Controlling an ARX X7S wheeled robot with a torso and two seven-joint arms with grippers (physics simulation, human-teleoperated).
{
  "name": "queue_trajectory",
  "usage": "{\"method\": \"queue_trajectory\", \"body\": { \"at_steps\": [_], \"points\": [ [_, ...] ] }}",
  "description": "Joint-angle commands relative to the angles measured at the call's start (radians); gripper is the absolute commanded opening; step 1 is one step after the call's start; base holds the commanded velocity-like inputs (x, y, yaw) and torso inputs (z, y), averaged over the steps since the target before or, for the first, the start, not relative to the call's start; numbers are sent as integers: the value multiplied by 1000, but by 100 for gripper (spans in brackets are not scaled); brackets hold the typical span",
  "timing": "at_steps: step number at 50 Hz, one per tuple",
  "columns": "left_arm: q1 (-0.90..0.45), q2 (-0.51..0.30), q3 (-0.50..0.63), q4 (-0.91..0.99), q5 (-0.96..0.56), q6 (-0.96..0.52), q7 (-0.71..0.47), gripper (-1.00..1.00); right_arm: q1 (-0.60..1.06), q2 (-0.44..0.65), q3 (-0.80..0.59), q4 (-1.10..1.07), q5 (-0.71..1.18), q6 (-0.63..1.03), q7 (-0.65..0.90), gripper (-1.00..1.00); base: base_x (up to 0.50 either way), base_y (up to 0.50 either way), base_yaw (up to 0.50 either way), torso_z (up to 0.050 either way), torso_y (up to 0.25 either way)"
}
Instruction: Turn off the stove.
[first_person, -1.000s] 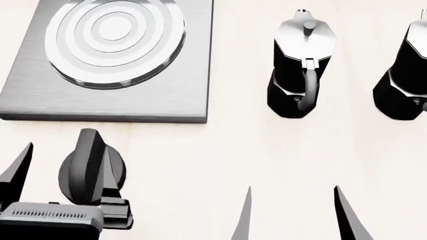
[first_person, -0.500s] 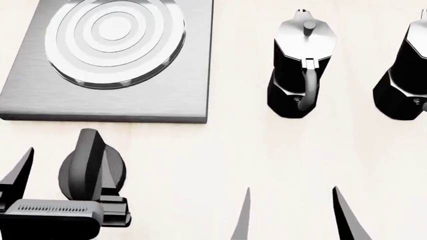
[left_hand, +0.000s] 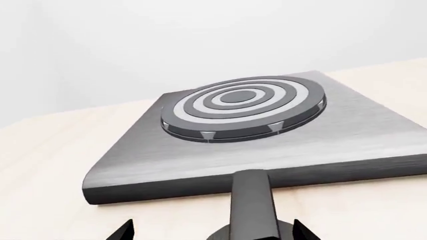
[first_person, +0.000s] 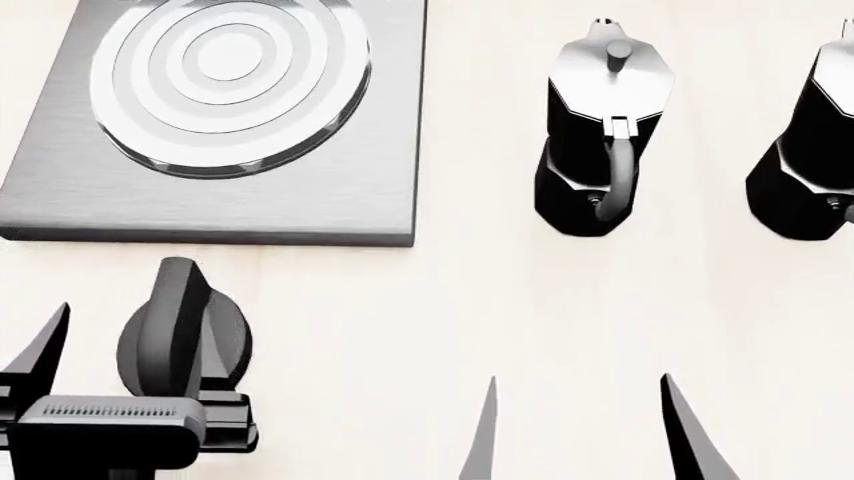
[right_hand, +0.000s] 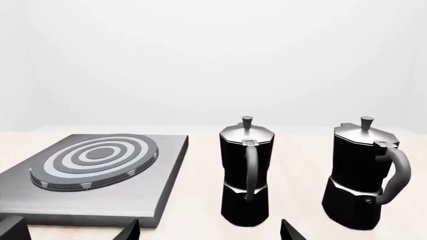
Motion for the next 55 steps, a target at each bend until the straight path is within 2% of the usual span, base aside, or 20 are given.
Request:
{"method": "queue_trajectory", "body": {
  "at_steps": [1, 55],
  "points": [
    [1, 4, -4, -21, -2, 8, 6, 100, 2, 3, -3, 1, 4, -1, 3, 100, 0, 0, 0, 0, 0],
    [101, -69, -31, 47, -7, 13, -66, 100, 3, 20, -23, 6, 4, -13, 19, 100, 0, 0, 0, 0, 0]
  ]
}}
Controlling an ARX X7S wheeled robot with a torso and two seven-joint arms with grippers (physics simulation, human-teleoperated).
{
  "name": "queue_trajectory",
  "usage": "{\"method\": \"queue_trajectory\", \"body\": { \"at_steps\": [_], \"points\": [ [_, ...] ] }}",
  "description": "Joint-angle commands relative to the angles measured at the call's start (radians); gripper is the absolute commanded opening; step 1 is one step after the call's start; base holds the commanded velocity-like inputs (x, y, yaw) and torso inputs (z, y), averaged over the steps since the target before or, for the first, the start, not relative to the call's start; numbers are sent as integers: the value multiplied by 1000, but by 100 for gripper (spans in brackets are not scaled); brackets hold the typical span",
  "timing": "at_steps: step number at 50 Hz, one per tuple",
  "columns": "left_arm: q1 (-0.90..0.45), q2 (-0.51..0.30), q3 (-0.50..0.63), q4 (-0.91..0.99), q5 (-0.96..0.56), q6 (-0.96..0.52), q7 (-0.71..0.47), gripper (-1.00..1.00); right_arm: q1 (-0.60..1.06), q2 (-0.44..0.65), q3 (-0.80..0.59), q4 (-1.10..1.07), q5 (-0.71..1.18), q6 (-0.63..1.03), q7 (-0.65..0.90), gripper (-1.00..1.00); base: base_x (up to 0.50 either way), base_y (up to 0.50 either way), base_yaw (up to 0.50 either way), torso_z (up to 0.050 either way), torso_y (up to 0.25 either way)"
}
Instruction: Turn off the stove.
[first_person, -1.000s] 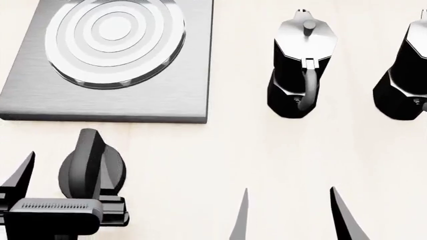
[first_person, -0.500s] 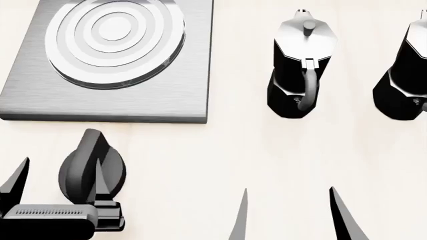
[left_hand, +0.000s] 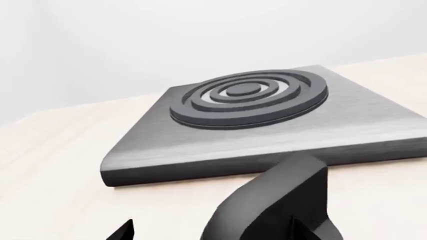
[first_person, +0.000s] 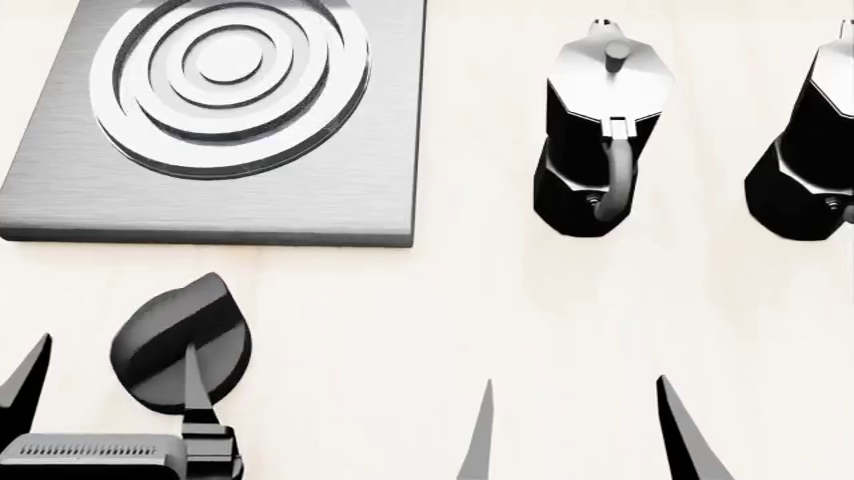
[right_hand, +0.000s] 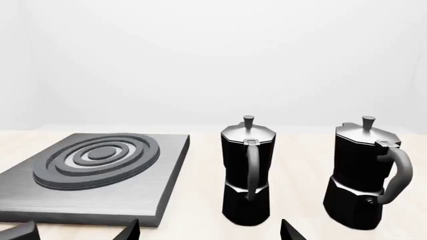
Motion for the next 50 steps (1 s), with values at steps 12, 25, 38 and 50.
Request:
{"method": "queue_trajectory", "body": {
  "at_steps": [12, 25, 38, 50],
  "points": [
    [44, -40, -29, -6, -33, 9, -41, 100, 1, 6, -11, 0, -2, -4, 6, 100, 0, 0, 0, 0, -1],
    [68, -55, -31, 20, -31, 10, -57, 100, 4, 9, -13, 3, 1, -6, 10, 100, 0, 0, 0, 0, -1],
    [65, -54, -40, 8, -38, 12, -52, 100, 4, 13, -18, 6, 2, -11, 12, 100, 0, 0, 0, 0, -1],
    [46, -41, -53, -24, -45, 11, -43, 100, 5, 15, -26, 9, 1, -13, 13, 100, 0, 0, 0, -1, -2]
  ]
}}
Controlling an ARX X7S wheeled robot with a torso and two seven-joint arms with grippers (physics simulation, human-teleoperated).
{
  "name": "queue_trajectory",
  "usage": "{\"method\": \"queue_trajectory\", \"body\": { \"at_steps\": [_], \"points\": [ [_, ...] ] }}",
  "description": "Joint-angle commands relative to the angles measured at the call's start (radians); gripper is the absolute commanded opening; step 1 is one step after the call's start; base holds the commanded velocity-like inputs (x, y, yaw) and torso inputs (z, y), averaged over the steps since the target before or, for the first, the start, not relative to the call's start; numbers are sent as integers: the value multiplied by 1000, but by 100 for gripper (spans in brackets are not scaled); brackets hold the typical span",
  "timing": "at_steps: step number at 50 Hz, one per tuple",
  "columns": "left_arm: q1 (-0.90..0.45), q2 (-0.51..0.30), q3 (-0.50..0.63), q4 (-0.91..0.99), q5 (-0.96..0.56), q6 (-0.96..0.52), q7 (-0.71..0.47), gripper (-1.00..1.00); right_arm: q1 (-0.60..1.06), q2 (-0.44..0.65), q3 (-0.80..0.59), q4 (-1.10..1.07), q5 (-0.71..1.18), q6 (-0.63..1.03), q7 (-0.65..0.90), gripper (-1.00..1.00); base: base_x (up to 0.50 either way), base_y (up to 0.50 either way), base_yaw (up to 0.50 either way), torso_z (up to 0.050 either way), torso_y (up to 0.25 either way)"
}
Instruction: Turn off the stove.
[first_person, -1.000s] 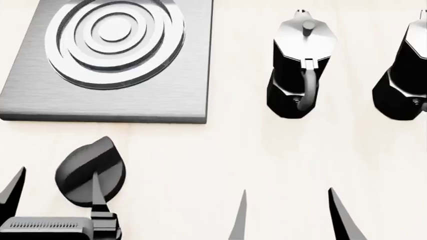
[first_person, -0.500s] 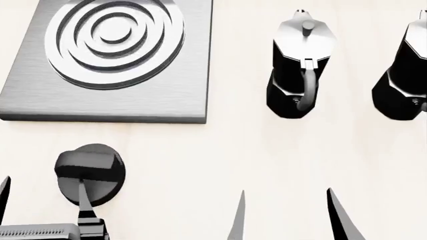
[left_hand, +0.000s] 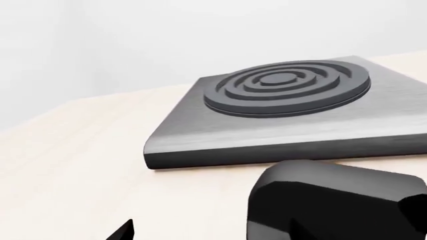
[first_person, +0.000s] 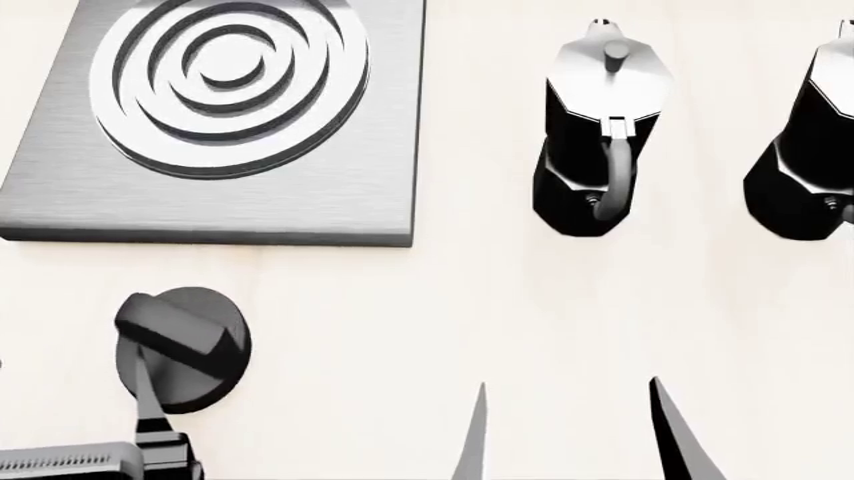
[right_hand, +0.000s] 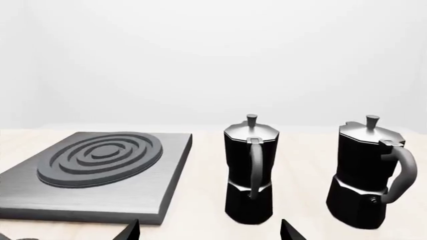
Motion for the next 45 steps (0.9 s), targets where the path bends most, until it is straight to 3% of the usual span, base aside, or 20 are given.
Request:
{"method": "queue_trajectory", "body": {
  "at_steps": [1, 29, 45],
  "points": [
    [-17, 6, -12, -52, -35, -7, 15, 100, 1, 3, -5, 1, 0, -2, 2, 100, 0, 0, 0, 0, 0],
    [-55, 24, -31, -114, -35, -20, 33, 100, -2, 13, -9, -8, 2, -8, 12, 100, 0, 0, 0, -1, -2],
    [-51, -41, -43, -30, -29, -64, 2, 100, 2, 15, -15, 1, 5, -11, 13, 100, 0, 0, 0, -1, -1]
  ]
}}
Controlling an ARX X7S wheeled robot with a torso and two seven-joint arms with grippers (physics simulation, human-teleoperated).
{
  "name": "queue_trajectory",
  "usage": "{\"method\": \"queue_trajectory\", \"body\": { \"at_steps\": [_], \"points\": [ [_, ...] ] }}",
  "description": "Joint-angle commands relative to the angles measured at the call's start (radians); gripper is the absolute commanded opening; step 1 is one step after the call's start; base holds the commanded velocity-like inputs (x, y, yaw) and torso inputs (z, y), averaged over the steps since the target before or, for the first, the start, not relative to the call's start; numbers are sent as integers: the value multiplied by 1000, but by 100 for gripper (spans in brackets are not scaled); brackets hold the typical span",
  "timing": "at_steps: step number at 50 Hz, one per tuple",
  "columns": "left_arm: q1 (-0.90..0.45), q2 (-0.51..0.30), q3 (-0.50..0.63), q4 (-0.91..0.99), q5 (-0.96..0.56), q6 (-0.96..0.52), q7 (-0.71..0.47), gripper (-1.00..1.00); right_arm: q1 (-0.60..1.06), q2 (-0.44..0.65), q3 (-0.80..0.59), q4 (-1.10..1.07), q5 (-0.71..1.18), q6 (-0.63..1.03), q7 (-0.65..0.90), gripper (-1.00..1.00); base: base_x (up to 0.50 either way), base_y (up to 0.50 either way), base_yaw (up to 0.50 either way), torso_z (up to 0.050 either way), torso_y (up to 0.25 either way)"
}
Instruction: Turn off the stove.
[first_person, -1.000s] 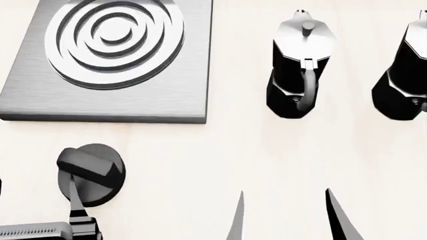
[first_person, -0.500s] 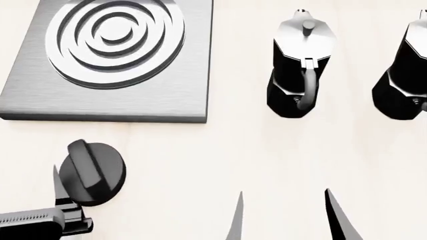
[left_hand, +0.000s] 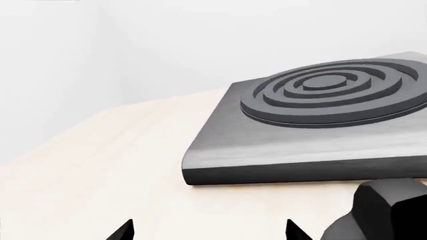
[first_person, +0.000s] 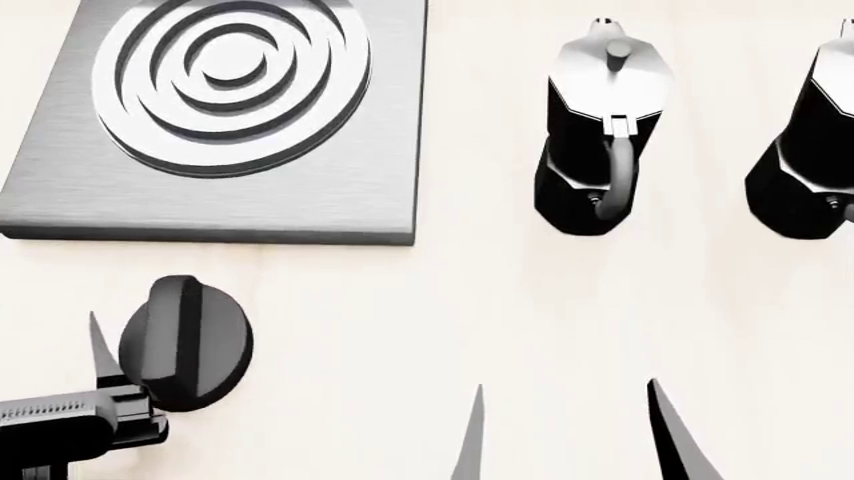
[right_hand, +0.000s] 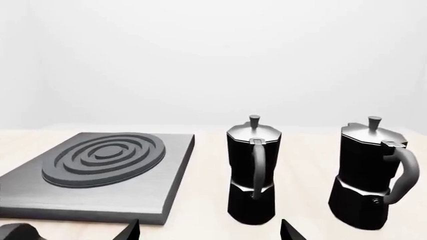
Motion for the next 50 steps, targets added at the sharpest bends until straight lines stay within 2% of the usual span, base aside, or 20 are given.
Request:
{"method": "queue_trajectory", "body": {
  "at_steps": [1, 25, 38, 50],
  "points": [
    [7, -41, 8, 53, -13, -38, 6, 100, 4, 1, -3, 5, 3, -1, 1, 100, 0, 0, 0, 0, 0],
    [42, -241, -48, 398, -27, -150, -127, 100, 15, 4, -9, 20, 16, 0, 1, 100, 0, 0, 0, 0, 0],
    [43, -284, -27, 566, -83, -120, -41, 100, 14, -8, -2, 82, 7, -111, -17, 100, 0, 0, 0, 0, 0],
    [21, -287, -24, 635, -120, -104, 17, 100, 71, -17, 6, 73, 25, -70, -7, 100, 0, 0, 0, 0, 0]
  ]
}}
